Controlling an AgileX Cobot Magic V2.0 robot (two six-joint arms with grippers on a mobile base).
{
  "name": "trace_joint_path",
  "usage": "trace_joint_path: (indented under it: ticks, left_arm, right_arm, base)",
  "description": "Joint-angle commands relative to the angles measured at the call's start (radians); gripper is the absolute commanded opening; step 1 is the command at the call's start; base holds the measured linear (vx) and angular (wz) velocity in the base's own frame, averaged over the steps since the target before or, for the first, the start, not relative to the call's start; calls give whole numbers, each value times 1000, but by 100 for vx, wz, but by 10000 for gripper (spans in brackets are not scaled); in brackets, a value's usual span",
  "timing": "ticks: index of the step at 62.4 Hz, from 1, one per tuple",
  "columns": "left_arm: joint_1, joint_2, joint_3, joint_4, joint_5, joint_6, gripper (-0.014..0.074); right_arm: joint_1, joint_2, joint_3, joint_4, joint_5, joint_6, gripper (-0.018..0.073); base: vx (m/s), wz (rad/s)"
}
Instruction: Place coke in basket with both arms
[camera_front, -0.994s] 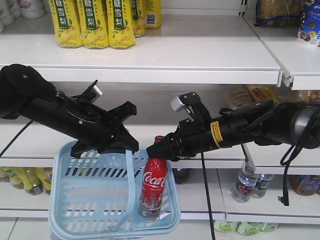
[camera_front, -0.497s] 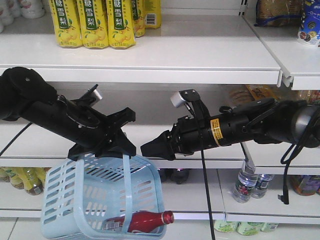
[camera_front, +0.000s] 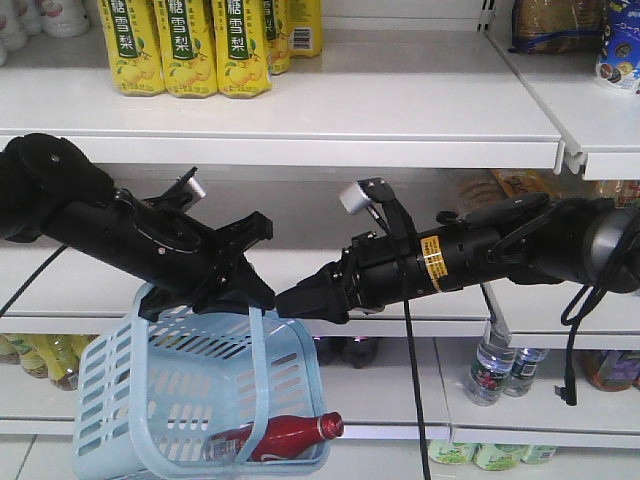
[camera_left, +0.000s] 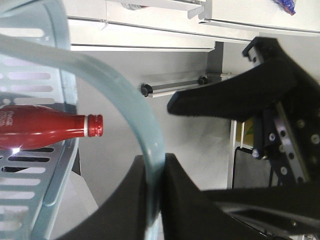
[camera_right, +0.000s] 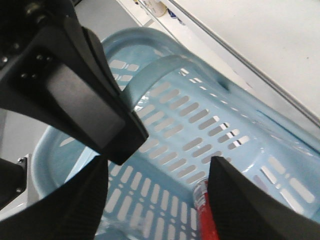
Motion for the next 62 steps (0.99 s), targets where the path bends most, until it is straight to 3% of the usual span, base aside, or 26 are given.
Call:
trace_joint_path:
  ticks: [1,13,40,62]
  left_arm:
    - [-6,-55,-35,-86,0,-6,-5]
    - [-6,-55,-35,-86,0,-6,-5]
    - [-6,-55,-35,-86,0,-6,-5]
    - [-6,-55,-35,-86,0,-6,-5]
  right_arm:
    - [-7,-76,-35,37,27,-21,434]
    - [-7,-216,-34,-37,265,-1,434]
    - [-7,-636,216,-36,895,-81,434]
    - [-7,-925,495,-33,988,-99,434]
  base:
    - [0,0]
    - [0,0]
    - [0,0]
    - [0,0]
